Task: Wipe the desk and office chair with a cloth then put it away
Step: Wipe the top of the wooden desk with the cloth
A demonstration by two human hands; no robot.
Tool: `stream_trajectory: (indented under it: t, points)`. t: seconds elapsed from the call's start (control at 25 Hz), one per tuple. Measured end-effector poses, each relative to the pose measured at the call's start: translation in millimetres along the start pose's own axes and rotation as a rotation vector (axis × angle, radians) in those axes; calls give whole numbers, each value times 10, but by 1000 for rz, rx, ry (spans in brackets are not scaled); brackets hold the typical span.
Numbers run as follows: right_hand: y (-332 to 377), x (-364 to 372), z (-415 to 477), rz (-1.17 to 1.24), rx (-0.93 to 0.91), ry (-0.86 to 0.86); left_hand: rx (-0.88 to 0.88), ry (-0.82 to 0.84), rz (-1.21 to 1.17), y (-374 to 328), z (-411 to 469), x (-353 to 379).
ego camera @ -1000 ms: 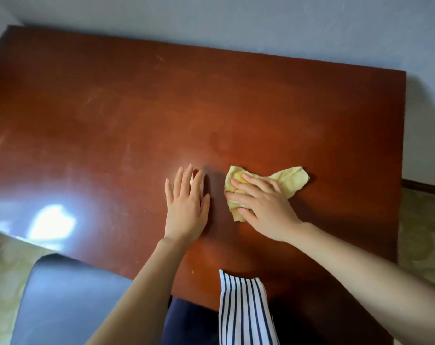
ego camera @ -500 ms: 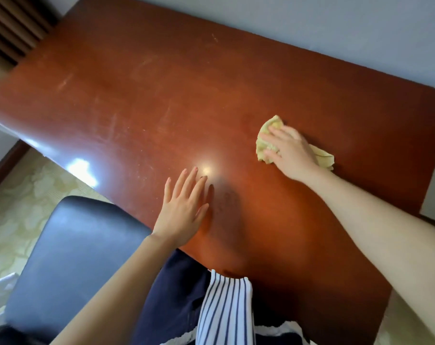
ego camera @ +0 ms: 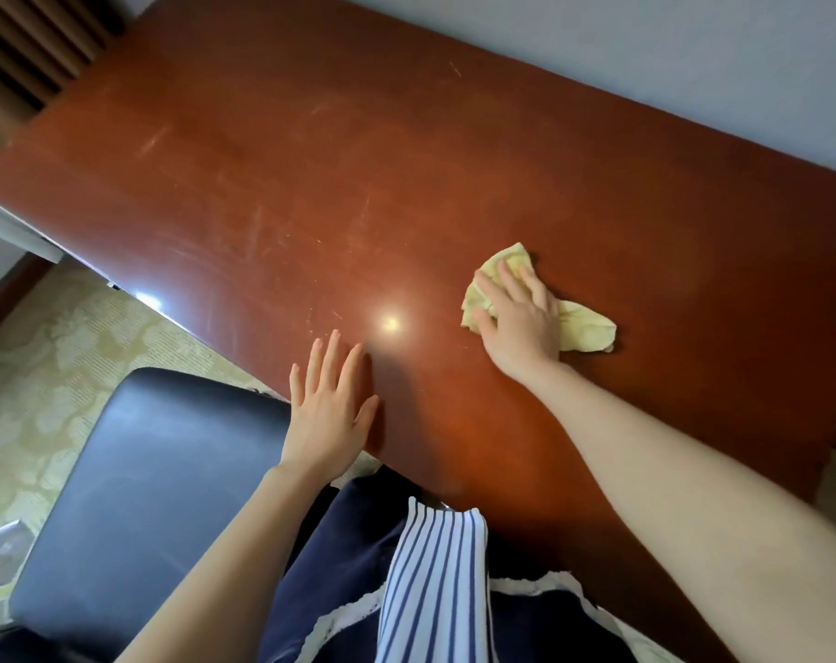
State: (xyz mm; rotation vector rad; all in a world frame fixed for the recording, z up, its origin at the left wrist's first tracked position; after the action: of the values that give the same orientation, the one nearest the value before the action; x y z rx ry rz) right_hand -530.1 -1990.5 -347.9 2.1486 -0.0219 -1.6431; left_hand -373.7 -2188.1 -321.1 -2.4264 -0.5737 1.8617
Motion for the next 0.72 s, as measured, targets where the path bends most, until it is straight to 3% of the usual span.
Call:
stream_trajectory:
  t: [0.32, 0.6, 0.72]
  points:
    - [668, 356, -905, 88, -238, 74, 216, 59, 90, 290, 180, -39]
    - [292, 306, -1593, 167, -252, 163, 346, 117, 87, 343, 244, 32]
    - [-95, 87, -1424, 143, -118, 28, 350, 114, 89, 406, 194, 49]
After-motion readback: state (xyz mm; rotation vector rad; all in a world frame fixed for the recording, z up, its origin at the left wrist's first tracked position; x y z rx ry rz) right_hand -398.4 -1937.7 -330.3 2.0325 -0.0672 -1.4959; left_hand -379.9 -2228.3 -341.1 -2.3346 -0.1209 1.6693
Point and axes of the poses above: each hand's wrist, its own z-axis towards the middle knuckle, its own x-axis out of the palm, y = z × x, the point moved 3 cm from there along z, towards the middle knuckle, and after that the axes turned 2 degrees about y, right-handed, at the moved point
